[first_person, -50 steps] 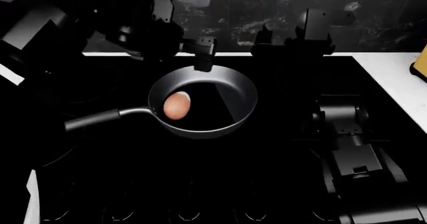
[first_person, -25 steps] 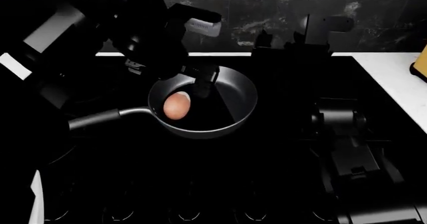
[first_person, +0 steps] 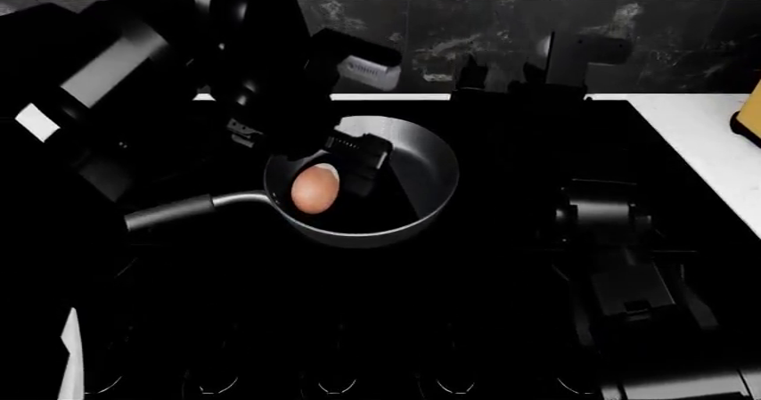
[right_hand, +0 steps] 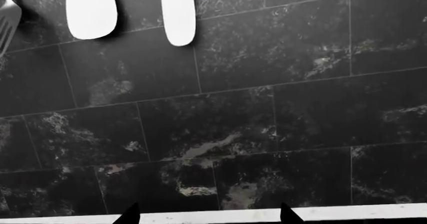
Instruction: Pick the egg from the pan and place it in the bowl.
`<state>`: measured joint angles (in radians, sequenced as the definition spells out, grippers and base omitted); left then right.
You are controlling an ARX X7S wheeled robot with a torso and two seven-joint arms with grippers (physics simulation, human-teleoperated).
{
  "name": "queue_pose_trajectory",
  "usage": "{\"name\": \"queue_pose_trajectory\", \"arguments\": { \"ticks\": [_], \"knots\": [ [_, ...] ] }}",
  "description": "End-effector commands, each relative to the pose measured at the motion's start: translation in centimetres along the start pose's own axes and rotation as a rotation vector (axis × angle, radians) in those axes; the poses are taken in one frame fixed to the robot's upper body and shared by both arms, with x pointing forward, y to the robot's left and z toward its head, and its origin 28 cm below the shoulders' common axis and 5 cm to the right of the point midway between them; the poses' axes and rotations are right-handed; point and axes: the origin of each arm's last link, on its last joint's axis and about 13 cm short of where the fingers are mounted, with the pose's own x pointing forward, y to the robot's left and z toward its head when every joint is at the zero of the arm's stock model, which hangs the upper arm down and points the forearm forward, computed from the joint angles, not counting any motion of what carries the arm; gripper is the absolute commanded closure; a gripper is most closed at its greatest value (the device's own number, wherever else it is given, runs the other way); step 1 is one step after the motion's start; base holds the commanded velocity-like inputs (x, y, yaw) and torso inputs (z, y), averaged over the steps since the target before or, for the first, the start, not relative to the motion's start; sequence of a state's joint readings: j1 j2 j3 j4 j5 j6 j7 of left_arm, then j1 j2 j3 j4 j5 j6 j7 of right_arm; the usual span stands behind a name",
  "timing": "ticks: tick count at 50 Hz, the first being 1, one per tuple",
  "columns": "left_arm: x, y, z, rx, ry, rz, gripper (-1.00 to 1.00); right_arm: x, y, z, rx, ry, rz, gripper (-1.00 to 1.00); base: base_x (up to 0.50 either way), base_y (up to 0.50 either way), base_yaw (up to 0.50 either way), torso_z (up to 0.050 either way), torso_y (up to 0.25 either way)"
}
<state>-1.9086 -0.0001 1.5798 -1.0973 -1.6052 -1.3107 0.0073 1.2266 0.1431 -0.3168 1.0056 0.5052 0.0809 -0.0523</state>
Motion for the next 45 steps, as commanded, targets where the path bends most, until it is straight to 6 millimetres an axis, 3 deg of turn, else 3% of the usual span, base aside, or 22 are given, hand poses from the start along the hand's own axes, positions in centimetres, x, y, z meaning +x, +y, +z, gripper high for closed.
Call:
{"name": "queue_pose_trajectory", "arguments": {
  "ticks": [1,45],
  "knots": [
    [0.4,0.4,-0.2,-0.001,0.015,0.015,-1.00,0.1,-0.1,-0.3,0.006,0.005,0.000,-1.00,0.00,0.00,0.00,0.000,0.000],
    [2.2,1.5,-0.9,0.017,0.033,0.049,-1.00,0.2,-0.7,-1.2,0.023,0.029,-0.022,-1.00,0.00,0.00,0.00,0.000,0.000]
  ]
}}
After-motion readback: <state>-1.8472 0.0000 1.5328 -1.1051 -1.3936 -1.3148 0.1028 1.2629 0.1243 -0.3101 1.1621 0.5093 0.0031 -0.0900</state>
